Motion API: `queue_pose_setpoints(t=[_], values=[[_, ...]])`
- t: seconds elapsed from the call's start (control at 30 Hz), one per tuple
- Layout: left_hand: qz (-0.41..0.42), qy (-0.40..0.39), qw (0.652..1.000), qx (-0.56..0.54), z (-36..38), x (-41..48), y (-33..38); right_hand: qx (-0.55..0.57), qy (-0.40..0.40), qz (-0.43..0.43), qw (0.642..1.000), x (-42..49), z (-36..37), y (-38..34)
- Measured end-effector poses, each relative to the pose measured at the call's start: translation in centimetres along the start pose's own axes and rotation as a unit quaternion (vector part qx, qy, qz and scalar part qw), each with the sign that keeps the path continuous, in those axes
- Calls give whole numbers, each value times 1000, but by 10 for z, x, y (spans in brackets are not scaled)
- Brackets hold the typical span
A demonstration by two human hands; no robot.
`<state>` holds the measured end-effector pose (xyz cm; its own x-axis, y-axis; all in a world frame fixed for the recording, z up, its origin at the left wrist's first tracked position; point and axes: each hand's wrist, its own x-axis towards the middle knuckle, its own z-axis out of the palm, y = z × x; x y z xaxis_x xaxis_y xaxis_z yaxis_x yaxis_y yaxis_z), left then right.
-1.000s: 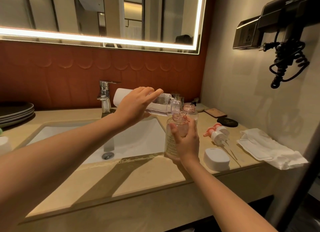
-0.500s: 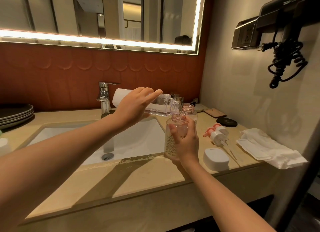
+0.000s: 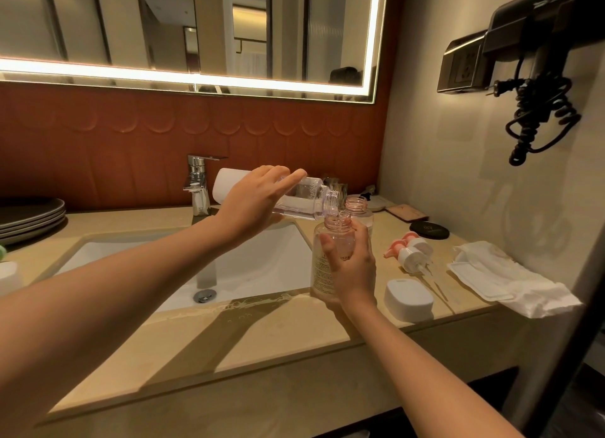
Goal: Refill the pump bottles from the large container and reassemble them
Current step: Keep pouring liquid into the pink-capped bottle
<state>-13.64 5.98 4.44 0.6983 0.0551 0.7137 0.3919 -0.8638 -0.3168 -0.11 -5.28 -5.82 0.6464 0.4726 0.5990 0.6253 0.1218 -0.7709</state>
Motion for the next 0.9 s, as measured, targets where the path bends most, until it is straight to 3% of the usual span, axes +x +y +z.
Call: queue_pose_setpoints(t=[0.9], values=[[9,6,1000,13,-1,2,-1,-2,1,-3,1000,-1,-1,-2]])
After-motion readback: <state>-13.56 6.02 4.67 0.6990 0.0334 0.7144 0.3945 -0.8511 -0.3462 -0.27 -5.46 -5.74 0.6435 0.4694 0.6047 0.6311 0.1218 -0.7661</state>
